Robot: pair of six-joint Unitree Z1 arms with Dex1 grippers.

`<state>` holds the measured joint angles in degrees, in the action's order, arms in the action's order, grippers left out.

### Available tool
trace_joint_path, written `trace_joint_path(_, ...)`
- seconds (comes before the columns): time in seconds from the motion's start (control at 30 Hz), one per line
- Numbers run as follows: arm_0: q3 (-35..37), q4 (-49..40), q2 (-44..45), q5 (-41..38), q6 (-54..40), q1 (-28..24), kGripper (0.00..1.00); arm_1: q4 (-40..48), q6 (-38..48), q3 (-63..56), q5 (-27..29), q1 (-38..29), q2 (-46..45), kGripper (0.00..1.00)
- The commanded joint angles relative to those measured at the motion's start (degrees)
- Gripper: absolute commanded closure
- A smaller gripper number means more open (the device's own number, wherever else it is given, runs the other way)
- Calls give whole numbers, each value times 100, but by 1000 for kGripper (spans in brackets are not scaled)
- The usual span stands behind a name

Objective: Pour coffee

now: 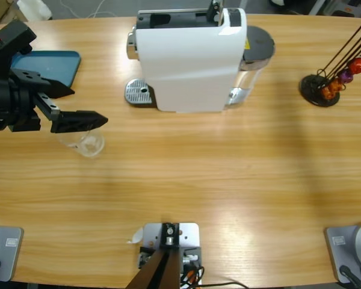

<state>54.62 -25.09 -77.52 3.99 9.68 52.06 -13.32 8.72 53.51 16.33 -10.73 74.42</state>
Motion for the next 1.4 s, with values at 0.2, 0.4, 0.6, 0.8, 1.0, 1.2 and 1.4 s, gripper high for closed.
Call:
trace_joint_path(0.2, -238, 336, -81, 136, 62, 50, 9, 718, 114, -1672, -98, -124, -755, 400)
trace_joint_path(0.4, -331, 356, 79, 137, 60, 50, 9, 1119, 165, -2008, -30, -92, -479, 405)
trace_joint_path(0.6, -347, 365, 153, 264, 60, 50, 9, 1901, 235, -2349, -116, -16, 122, 405)
trace_joint_path(0.8, -347, 373, 103, 269, 60, 50, 10, 2130, 235, -2435, -135, 133, 338, 425)
trace_joint_path(1.0, -350, 398, 79, 269, 60, 50, 9, 2299, 235, -2498, -174, 152, 558, 483)
trace_joint_path(1.2, -350, 398, 88, 269, 60, 50, 9, 2369, 235, -2521, -165, 288, 636, 483)
trace_joint_path(1.4, -347, 400, 96, 269, 60, 50, 9, 2383, 227, -2521, -112, 302, 657, 487)
